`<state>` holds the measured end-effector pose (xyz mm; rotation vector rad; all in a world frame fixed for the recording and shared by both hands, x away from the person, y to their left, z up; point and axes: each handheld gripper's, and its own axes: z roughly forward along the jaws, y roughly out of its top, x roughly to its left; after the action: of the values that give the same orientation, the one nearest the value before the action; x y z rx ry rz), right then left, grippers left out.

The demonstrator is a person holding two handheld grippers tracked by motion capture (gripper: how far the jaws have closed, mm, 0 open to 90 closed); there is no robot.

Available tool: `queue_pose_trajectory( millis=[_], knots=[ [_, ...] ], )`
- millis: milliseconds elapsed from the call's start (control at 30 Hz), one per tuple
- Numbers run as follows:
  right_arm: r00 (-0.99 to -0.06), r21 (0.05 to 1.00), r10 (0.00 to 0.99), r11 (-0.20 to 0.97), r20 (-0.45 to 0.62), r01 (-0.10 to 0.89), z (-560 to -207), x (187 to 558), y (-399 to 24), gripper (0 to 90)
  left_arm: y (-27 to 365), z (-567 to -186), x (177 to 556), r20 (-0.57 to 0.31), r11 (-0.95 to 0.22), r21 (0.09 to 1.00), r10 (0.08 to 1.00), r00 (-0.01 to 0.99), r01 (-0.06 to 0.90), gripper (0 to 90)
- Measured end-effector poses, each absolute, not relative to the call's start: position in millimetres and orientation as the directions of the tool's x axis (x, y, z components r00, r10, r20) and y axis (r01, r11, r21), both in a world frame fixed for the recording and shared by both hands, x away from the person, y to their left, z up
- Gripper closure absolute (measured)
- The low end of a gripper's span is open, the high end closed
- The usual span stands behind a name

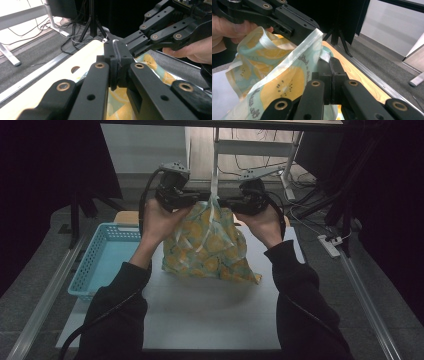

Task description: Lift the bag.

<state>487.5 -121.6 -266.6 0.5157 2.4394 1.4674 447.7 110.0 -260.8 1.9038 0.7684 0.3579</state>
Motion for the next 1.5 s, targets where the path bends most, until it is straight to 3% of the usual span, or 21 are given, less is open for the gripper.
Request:
queue_pose_trajectory(
  millis=[233, 500, 767, 833, 967, 1067, 1300, 1500],
  knots=[
    [-0.902, 0.886, 0.431, 0.428, -0.028, 0.177, -270.1, 488.5, -124.2, 85.0, 108.0, -266.8, 450.4, -0.082, -0.296, 0.887, 0.655, 0.751, 0.355, 84.7],
    [-0.899, 0.886, 0.437, 0.424, -0.017, 0.189, -278.1, 490.3, -126.1, 74.4, 113.9, -275.1, 450.8, -0.082, -0.293, 0.889, 0.655, 0.751, 0.352, 61.3],
    [-0.890, 0.874, 0.455, 0.428, 0.011, 0.230, -291.5, 493.1, -130.6, 54.9, 125.3, -290.6, 448.4, -0.096, -0.287, 0.883, 0.662, 0.743, 0.371, 37.1],
    [-0.890, 0.870, 0.455, 0.432, 0.016, 0.237, -295.7, 493.4, -131.4, 50.0, 127.2, -294.5, 447.2, -0.090, -0.288, 0.878, 0.684, 0.724, 0.382, 26.1],
    [-0.888, 0.872, 0.458, 0.425, 0.025, 0.244, -303.0, 493.1, -133.8, 43.2, 131.7, -303.6, 445.5, -0.101, -0.294, 0.864, 0.694, 0.713, 0.409, 12.2],
    [-0.885, 0.876, 0.464, 0.416, 0.026, 0.243, -307.9, 490.8, -135.4, 35.6, 133.8, -311.5, 443.9, -0.098, -0.309, 0.849, 0.707, 0.700, 0.430, 5.3],
    [-0.875, 0.884, 0.483, 0.397, 0.028, 0.247, -319.8, 485.5, -140.5, 22.4, 142.0, -331.2, 437.6, -0.169, -0.271, 0.842, 0.690, 0.704, 0.467, 0.0],
    [-0.868, 0.883, 0.495, 0.396, 0.025, 0.251, -332.0, 479.0, -146.4, 15.9, 147.2, -349.6, 427.3, -0.165, -0.294, 0.829, 0.683, 0.712, 0.475, 0.0]
  ],
)
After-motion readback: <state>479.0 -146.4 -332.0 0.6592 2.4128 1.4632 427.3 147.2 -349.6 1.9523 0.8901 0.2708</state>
